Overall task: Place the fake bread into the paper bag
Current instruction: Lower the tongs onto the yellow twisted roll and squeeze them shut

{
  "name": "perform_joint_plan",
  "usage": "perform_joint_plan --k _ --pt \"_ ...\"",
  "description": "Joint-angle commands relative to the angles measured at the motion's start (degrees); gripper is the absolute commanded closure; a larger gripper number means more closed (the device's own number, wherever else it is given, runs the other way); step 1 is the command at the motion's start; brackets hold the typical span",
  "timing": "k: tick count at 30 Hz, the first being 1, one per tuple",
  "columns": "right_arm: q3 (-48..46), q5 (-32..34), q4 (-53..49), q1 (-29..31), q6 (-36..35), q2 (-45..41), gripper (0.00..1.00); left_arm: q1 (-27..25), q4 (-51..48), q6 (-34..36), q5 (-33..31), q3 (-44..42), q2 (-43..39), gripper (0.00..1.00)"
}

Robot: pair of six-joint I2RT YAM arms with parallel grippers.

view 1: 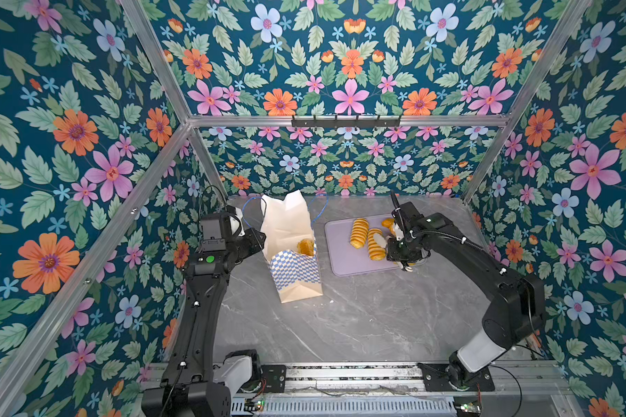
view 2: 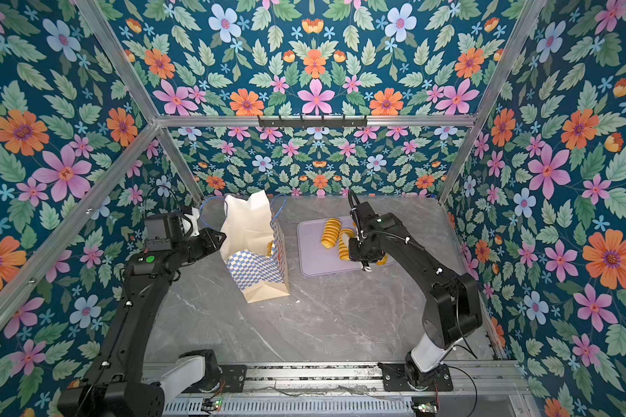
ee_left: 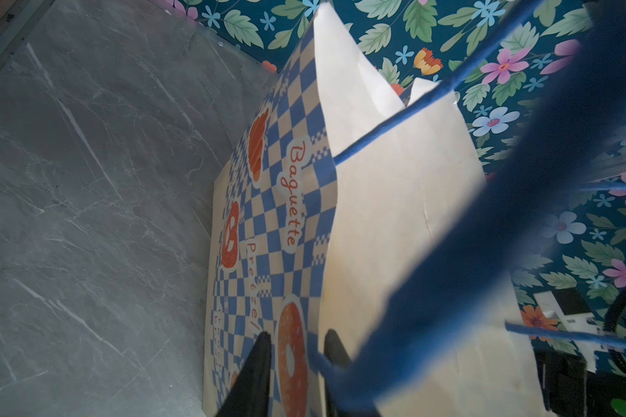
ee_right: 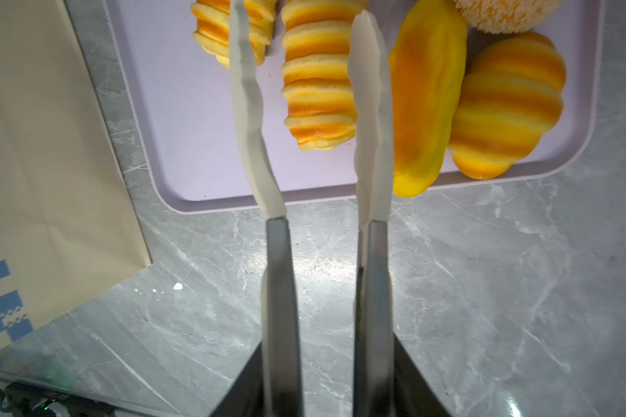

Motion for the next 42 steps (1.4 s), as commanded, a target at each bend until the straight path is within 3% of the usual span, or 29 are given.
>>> perform_joint_plan --k 1,21,42 --pt "3.1 2.7 -4.8 0.4 -2.8 2.9 0.56 0.0 1.4 0.3 0.2 -0.1 0.1 0.72" --pt "14.0 6.6 -10.1 1.5 -6.3 14.2 0.48 0.0 1.6 0.4 0.2 -0.8 -0.3 0.72" --pt "20.5 8.6 -13.1 1.7 -8.3 22.4 0.48 0.0 1.2 0.6 0.1 -0.2 -0.2 0.72"
